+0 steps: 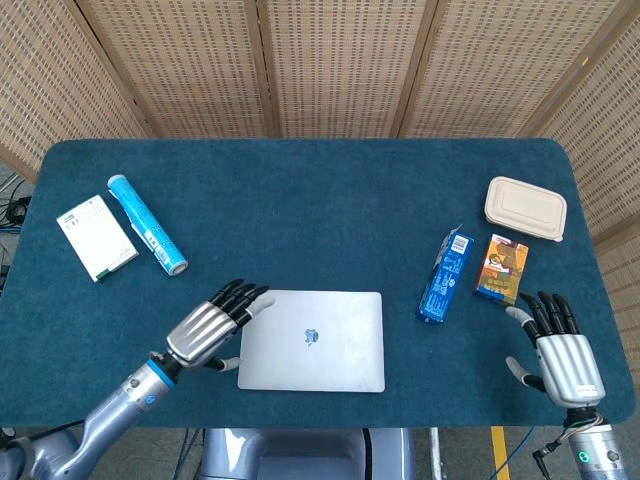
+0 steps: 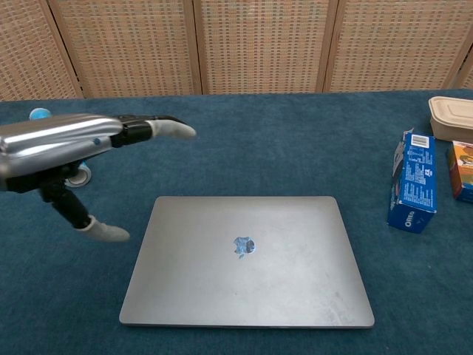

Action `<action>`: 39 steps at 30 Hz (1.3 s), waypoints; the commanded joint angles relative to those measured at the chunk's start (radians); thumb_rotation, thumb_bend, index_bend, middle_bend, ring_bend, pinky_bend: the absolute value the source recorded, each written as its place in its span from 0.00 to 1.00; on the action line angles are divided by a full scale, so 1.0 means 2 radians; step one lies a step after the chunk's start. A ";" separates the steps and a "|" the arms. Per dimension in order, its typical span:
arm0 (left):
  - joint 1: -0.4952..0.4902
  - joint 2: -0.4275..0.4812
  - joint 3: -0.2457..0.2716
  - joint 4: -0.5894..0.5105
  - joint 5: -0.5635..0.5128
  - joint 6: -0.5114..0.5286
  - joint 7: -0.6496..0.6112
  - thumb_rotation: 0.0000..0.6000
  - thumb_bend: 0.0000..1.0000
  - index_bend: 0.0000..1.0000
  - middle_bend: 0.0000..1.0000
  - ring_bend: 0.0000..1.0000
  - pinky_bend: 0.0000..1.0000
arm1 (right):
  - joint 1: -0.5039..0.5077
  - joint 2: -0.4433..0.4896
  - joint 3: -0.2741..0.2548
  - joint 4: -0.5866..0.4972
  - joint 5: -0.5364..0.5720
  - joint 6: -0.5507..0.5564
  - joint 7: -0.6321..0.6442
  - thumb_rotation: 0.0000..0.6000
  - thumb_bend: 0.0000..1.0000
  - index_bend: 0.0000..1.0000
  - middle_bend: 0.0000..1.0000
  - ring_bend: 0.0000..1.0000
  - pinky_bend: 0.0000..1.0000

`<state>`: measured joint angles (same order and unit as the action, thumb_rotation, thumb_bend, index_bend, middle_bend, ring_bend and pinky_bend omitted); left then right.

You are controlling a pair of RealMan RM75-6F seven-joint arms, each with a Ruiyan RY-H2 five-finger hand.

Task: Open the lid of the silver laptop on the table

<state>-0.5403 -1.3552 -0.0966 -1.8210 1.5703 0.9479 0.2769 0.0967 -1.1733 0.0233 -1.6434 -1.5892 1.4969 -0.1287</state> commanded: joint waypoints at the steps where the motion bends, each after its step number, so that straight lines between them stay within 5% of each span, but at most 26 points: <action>1: -0.030 -0.040 -0.010 0.000 -0.023 -0.029 0.046 1.00 0.02 0.01 0.00 0.00 0.00 | -0.001 0.001 -0.001 0.001 0.000 0.001 0.001 1.00 0.26 0.22 0.11 0.00 0.03; 22: -0.095 -0.193 0.005 0.075 -0.134 -0.065 0.186 1.00 0.02 0.00 0.00 0.00 0.00 | -0.001 0.003 -0.001 0.008 0.002 -0.005 0.008 1.00 0.26 0.22 0.11 0.00 0.03; 39: -0.112 -0.244 0.019 0.112 -0.164 -0.052 0.206 1.00 0.02 0.00 0.00 0.00 0.00 | -0.008 0.007 -0.001 0.014 0.006 0.001 0.016 1.00 0.26 0.22 0.11 0.00 0.03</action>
<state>-0.7616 -1.8405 -0.0609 -1.5994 1.2445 0.8411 0.6853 0.0799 -1.1591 0.0203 -1.6150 -1.5775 1.4992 -0.0960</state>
